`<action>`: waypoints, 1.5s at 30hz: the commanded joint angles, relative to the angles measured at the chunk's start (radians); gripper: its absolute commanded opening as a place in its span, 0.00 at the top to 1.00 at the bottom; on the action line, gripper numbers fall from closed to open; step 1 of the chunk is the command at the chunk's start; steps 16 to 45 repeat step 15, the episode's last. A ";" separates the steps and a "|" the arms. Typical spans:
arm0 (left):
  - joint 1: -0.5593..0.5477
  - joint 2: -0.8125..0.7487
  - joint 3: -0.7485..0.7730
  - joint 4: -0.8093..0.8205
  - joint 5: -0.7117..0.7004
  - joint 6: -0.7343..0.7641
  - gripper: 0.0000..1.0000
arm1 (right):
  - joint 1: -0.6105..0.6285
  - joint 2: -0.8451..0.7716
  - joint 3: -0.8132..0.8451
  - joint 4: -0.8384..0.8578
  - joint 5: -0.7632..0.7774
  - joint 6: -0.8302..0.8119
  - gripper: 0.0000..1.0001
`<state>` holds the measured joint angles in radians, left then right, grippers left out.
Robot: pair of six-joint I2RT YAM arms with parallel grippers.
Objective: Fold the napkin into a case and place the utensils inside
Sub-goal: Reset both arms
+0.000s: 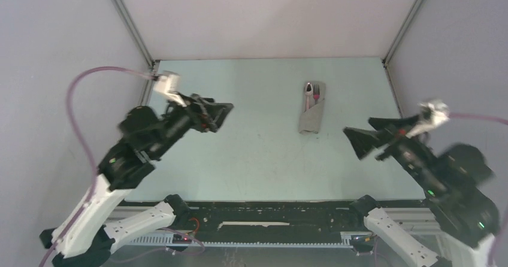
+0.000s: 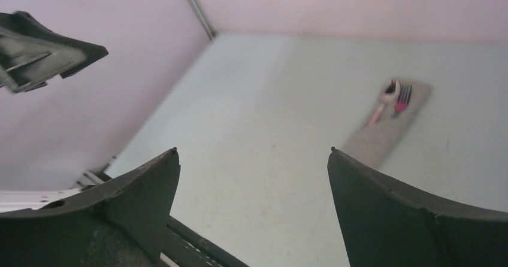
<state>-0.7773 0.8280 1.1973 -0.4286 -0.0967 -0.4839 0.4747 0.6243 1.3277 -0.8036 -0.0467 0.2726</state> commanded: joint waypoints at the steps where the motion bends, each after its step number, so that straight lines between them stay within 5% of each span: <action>1: 0.015 -0.043 0.201 -0.302 -0.158 0.178 0.20 | -0.002 -0.076 0.142 -0.128 -0.026 0.017 0.00; 7: 0.014 -0.088 0.385 -0.390 -0.204 0.235 0.14 | -0.004 -0.100 0.332 -0.215 0.085 -0.051 0.00; 15: 0.014 -0.160 0.527 -0.422 -0.264 0.266 0.00 | -0.011 -0.132 0.363 -0.192 0.124 -0.094 0.00; 45: 0.014 -0.160 0.527 -0.422 -0.264 0.266 0.00 | -0.011 -0.132 0.363 -0.192 0.124 -0.094 0.00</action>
